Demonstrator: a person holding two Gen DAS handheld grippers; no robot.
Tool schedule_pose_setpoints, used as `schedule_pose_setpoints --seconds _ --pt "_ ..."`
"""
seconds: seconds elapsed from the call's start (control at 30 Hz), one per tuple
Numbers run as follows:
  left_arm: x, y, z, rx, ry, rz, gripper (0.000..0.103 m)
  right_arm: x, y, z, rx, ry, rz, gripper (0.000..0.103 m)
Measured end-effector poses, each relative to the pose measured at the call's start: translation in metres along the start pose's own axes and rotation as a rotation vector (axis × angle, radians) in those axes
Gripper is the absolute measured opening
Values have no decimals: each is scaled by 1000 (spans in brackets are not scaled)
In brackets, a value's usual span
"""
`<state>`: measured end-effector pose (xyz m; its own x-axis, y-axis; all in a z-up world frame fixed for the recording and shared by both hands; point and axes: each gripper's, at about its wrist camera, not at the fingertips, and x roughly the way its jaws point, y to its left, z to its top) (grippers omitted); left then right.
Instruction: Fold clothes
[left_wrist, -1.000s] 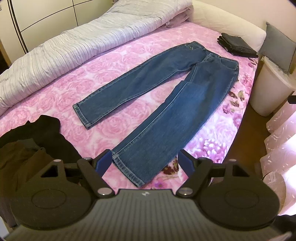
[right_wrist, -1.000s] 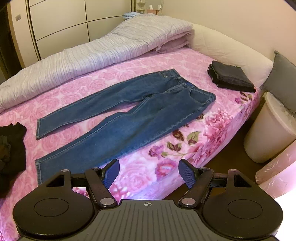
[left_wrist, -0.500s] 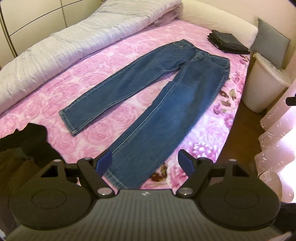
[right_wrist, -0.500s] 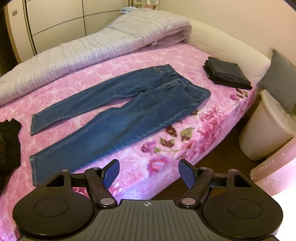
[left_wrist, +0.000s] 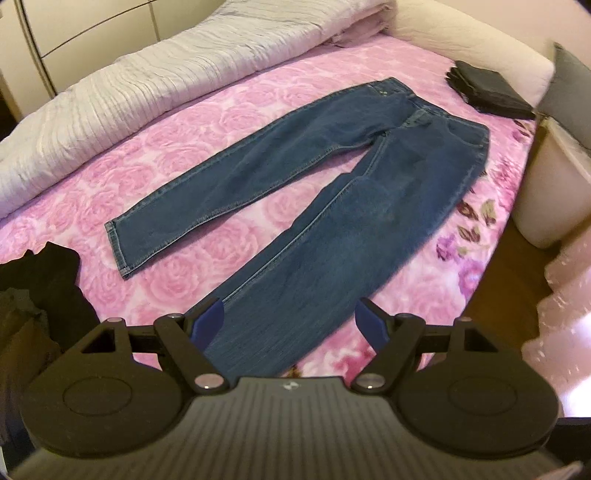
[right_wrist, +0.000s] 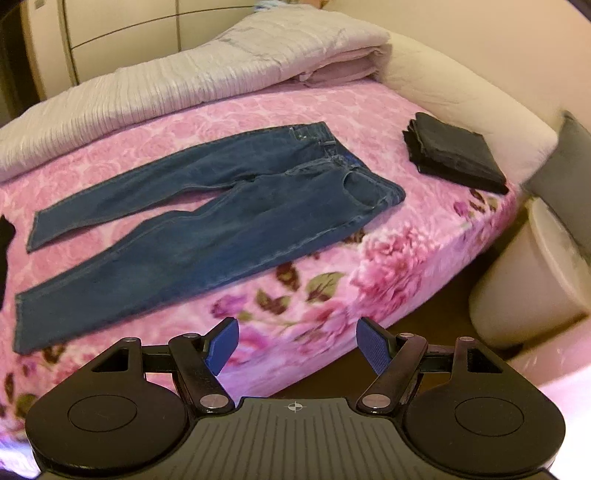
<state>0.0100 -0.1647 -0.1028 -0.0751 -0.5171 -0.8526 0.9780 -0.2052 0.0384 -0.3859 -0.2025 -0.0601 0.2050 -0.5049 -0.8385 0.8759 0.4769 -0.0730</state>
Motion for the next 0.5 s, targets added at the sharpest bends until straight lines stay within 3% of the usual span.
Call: schedule_pose_setpoints --seconds 0.23,0.5 --pt "10 -40 3 -12 52 78 75 44 -64 20 -85 34 54 74" --pt "16 -33 -43 40 154 165 75 78 -71 33 -152 85 89 74"
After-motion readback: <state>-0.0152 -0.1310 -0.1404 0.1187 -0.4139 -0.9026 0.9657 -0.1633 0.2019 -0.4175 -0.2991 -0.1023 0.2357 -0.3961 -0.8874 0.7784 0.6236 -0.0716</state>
